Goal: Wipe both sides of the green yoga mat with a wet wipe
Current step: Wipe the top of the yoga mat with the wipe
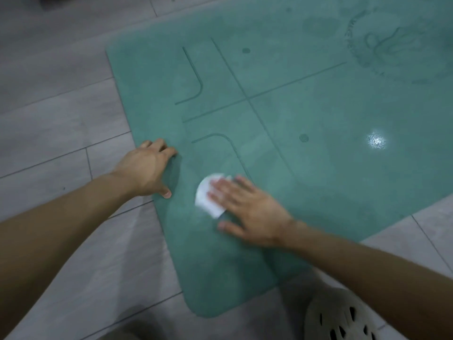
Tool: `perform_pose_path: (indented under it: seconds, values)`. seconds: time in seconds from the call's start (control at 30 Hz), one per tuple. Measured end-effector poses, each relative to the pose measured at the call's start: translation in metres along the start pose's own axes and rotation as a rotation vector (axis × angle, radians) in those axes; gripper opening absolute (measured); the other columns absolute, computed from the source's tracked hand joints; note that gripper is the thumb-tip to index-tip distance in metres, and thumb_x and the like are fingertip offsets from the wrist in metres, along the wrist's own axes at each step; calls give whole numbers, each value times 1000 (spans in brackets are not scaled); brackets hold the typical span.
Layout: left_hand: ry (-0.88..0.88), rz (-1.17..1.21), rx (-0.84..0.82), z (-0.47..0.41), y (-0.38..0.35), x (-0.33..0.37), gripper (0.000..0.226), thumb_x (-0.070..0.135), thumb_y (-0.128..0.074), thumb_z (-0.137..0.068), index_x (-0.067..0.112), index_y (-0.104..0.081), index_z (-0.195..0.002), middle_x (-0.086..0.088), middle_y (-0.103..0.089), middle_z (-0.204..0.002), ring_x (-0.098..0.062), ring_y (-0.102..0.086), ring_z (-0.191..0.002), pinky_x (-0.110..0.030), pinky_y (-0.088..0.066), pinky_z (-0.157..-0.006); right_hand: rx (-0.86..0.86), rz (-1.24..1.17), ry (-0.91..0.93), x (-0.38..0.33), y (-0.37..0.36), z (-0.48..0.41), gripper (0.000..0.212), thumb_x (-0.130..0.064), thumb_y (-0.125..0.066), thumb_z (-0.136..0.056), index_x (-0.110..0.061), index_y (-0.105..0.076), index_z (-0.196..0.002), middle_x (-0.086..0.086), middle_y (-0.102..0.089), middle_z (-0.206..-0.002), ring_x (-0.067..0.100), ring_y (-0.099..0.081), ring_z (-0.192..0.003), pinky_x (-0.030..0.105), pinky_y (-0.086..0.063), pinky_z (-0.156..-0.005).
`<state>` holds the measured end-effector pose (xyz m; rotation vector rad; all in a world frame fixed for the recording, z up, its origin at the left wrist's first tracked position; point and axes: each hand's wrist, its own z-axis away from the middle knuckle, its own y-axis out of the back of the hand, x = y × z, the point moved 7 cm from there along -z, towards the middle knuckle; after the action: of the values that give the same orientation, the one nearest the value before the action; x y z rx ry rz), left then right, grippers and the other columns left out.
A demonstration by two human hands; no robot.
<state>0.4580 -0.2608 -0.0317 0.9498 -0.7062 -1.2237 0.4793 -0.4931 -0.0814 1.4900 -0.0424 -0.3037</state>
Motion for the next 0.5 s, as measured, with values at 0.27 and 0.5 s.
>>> perform_pose_path:
  seconds: [0.27, 0.5]
  values:
    - [20, 53, 24, 3, -2, -6, 115, 63, -97, -52, 30, -46, -151, 2, -48, -136, -28, -49, -125, -45, -52, -99, 21, -64, -383, 56, 12, 6, 89, -76, -17, -102, -19, -5, -169, 15, 6, -175, 26, 14, -162, 47, -4, -131]
    - [39, 102, 53, 4, -6, -10, 117, 60, -98, -51, 32, -48, -153, 2, -48, -139, -28, -47, -130, -44, -50, -101, 21, -40, 121, -49, -9, -11, 71, -60, -31, -110, -22, -21, -168, 5, -9, -176, 21, 0, -163, 48, -6, -132]
